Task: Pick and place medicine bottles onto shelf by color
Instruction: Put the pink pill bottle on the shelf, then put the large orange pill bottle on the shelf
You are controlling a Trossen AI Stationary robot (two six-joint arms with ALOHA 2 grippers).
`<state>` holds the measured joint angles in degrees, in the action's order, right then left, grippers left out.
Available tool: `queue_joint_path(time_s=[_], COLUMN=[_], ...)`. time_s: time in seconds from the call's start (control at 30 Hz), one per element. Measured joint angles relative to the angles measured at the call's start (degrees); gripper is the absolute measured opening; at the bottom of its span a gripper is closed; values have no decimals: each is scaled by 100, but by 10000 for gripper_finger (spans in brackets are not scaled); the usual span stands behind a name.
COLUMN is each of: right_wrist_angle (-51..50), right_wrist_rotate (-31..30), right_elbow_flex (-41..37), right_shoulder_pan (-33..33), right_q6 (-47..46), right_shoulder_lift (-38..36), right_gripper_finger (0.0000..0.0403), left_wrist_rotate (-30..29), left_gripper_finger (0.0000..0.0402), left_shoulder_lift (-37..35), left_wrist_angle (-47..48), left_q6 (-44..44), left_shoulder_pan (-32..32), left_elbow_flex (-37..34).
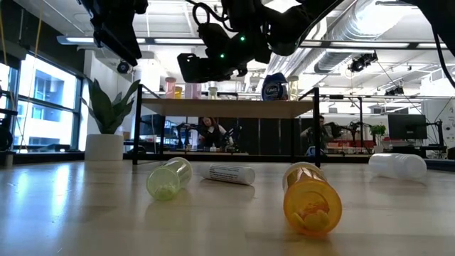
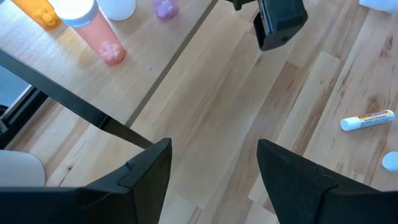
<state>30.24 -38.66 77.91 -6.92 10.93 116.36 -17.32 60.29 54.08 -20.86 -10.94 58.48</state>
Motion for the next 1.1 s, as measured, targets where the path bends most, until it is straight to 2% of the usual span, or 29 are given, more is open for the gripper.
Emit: queue_joint_path(time_s=[0.6,0.97,1.1], right_wrist_angle=[-171,-2202,-2840], right_wrist_rotate=[-109,11,439], right_elbow_flex=[0,2,2], right_shoulder_pan=[288,1105,1402], right_q6=[-172,-2186,-2949], right_shoulder_lift=[-547,-1423,-1649], right_gripper_finger=[167,168,168], left_wrist_rotate=[0,33,134], left_gripper_finger=[227,227,227], left_shoulder_lift=[1,2,2], left_wrist_angle=[7,279,334], left_q6=[2,4,2], left_shoulder_pan=[0,9,17], left_elbow_flex=[0,0,0])
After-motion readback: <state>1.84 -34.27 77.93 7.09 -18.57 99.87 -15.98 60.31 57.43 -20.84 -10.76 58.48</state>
